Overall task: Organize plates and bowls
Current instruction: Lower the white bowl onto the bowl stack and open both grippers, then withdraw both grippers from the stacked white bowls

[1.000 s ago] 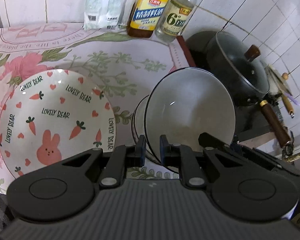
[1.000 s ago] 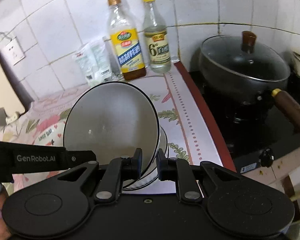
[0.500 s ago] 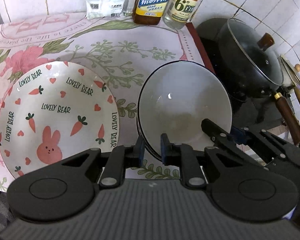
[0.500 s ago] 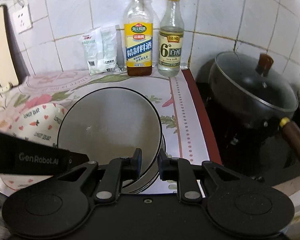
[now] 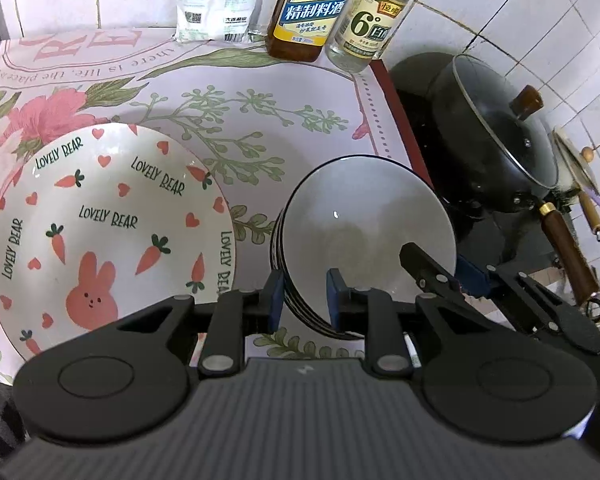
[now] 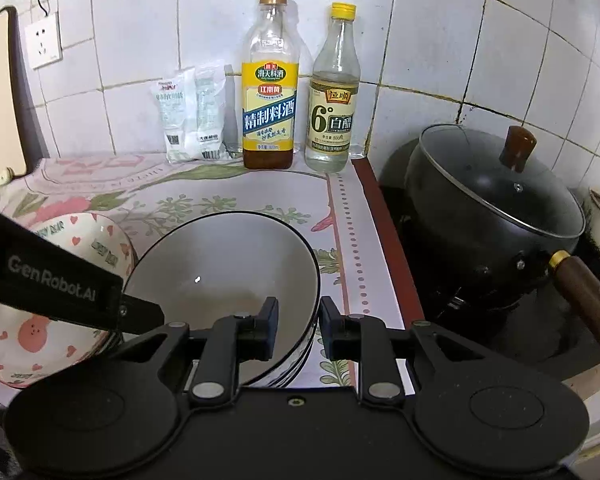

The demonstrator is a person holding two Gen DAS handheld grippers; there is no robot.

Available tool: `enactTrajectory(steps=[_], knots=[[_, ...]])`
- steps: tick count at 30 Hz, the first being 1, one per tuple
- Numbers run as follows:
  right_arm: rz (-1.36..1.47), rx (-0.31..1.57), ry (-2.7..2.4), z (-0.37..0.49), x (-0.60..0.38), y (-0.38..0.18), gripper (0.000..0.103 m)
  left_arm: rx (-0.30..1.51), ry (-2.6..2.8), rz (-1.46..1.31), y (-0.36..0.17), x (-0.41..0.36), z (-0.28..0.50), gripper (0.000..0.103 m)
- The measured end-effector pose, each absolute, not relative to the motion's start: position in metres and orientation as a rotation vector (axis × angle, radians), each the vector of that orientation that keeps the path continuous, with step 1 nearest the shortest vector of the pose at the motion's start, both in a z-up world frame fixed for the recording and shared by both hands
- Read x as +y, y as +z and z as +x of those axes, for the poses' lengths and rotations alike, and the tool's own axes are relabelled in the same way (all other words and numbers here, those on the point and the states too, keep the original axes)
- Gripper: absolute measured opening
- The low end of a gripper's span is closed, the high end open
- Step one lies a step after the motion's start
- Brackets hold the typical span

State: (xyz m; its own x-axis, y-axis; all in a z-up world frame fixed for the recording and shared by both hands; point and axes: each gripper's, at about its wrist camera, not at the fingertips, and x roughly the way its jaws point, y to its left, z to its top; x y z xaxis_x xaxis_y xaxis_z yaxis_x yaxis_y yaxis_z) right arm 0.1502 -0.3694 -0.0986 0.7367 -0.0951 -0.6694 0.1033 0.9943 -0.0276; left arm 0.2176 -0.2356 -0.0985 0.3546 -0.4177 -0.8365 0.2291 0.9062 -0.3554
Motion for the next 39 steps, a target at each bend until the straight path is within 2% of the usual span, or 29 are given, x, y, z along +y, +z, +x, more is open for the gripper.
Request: enactTrajectory(steps=[6,8,13,18,21,27,33,34,35,39], knots=[[0.029,0.677,-0.036,0.122,-0.368,-0.085,0.033,1.093,-0.441,-0.203,-0.09,-0.222,0.201,0.024],[0.027,0.648,0.008,0.109,-0.364,-0.08,0.042,1.07,-0.445,-0.213,-0.086,-0.215,0.196,0.025],[0.005,0.589,0.069,0.083,-0.355,-0.071,0.048,1.008,-0.455,-0.227,-0.077,-0.2,0.175,0.027],[-0.034,0.573,0.075,0.071,-0.346,-0.069,0.05,0.975,-0.469,-0.197,-0.076,-0.195,0.156,0.027],[-0.041,0.565,0.086,0.064,-0.343,-0.069,0.057,0.953,-0.476,-0.192,-0.076,-0.192,0.148,0.028],[-0.064,0.577,0.108,0.058,-0.34,-0.076,0.058,0.928,-0.445,-0.178,-0.084,-0.193,0.14,0.034],[-0.06,0.587,0.114,0.056,-0.349,-0.099,0.068,0.916,-0.465,-0.221,-0.096,-0.194,0.137,0.043],[-0.065,0.589,0.12,0.056,-0.35,-0.104,0.073,0.909,-0.476,-0.243,-0.099,-0.194,0.137,0.051],[-0.071,0.592,0.123,0.056,-0.35,-0.11,0.074,0.907,-0.484,-0.258,-0.101,-0.194,0.136,0.054],[-0.089,0.568,0.124,0.057,-0.352,-0.135,0.078,0.898,-0.498,-0.274,-0.112,-0.199,0.137,0.056]])
